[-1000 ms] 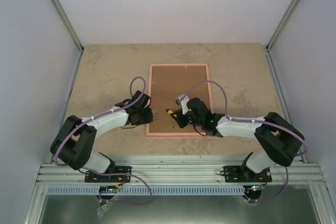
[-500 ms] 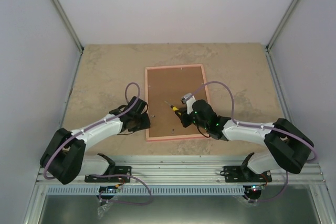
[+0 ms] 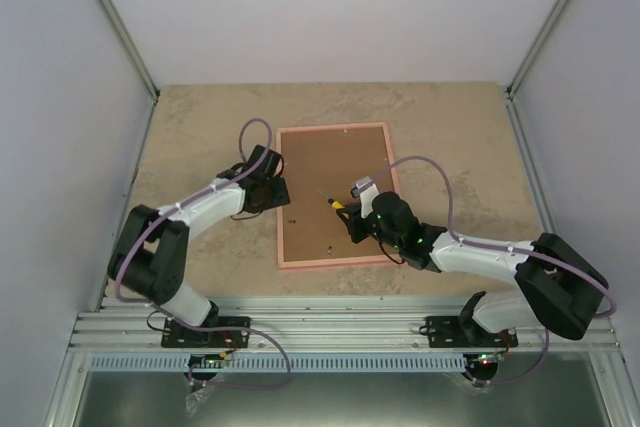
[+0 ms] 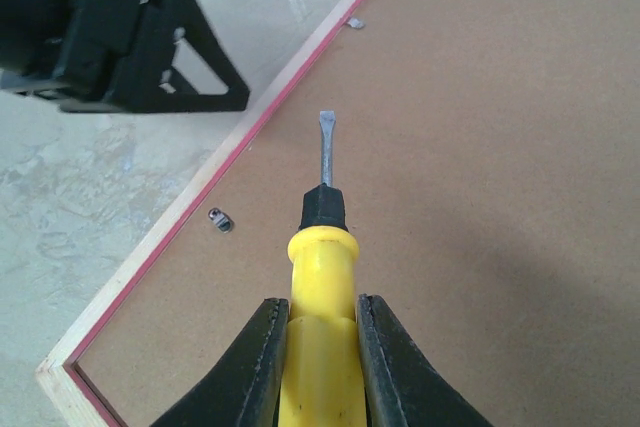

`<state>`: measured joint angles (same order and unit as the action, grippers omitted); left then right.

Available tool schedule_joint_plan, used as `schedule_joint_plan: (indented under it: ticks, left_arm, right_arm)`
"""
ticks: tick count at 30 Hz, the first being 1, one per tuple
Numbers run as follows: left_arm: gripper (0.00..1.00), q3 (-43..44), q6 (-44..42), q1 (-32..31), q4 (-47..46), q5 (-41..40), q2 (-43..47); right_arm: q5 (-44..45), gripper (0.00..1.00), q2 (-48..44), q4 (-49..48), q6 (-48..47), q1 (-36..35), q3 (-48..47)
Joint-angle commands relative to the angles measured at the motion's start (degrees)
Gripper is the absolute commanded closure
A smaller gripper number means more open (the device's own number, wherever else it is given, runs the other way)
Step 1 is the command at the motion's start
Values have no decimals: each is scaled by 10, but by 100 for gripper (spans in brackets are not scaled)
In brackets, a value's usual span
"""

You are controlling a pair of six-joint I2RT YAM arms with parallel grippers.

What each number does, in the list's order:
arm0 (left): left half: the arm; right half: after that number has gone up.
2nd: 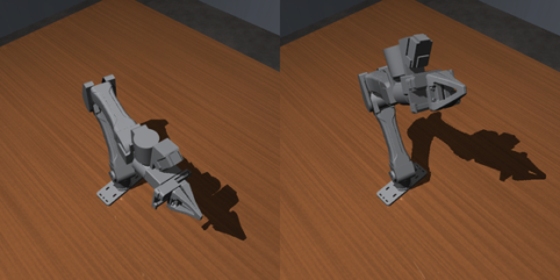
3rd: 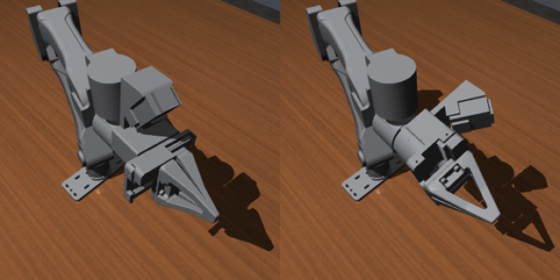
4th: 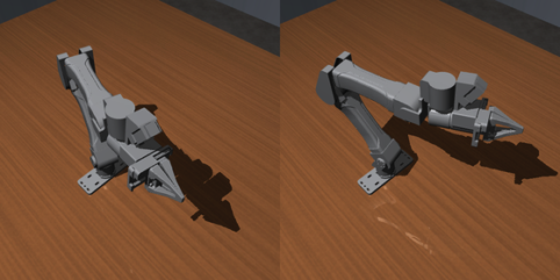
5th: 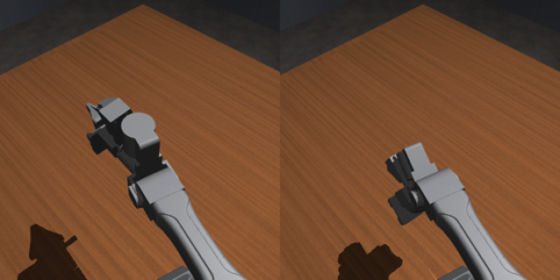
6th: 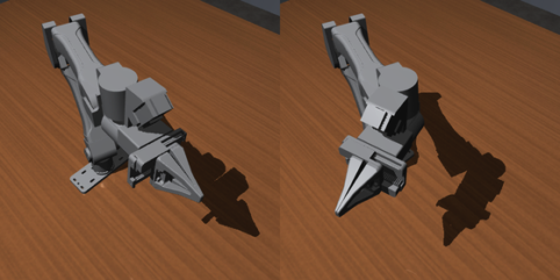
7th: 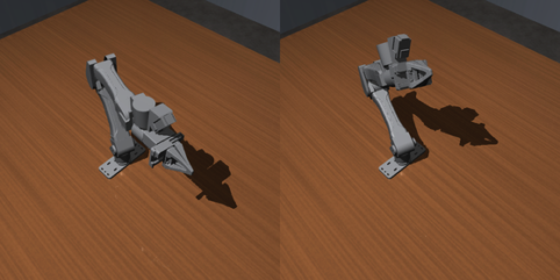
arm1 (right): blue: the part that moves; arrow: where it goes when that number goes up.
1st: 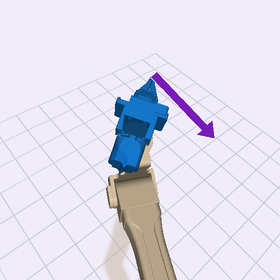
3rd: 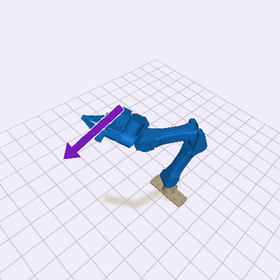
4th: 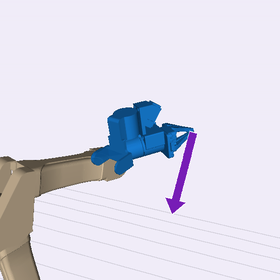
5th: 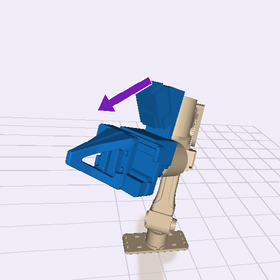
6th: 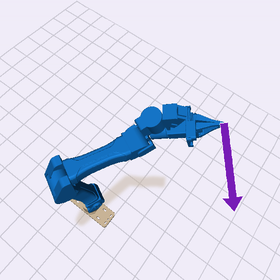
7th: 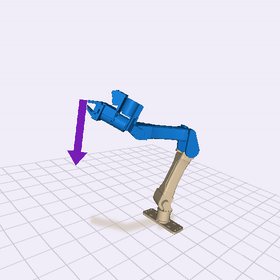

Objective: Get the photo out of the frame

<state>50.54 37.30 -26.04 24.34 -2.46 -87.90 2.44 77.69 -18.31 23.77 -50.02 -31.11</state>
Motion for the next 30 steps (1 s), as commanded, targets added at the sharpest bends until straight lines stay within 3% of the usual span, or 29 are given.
schedule_joint_plan:
  ticks: [1, 18, 26, 30]
  left_arm:
    - [43, 57, -36, 23, -13, 6, -56]
    - [56, 165, -76, 51, -2, 25, -186]
    - [80, 137, -79, 51, -11, 66, -176]
    - [88, 110, -79, 50, -20, 88, -163]
  right_arm:
    - [21, 99, -17, -9, -7, -2, 5]
    - [22, 100, -19, -8, -8, -1, 6]
    - [23, 99, -17, -8, -11, -1, 4]
    - [24, 100, -14, -8, -13, -1, 2]
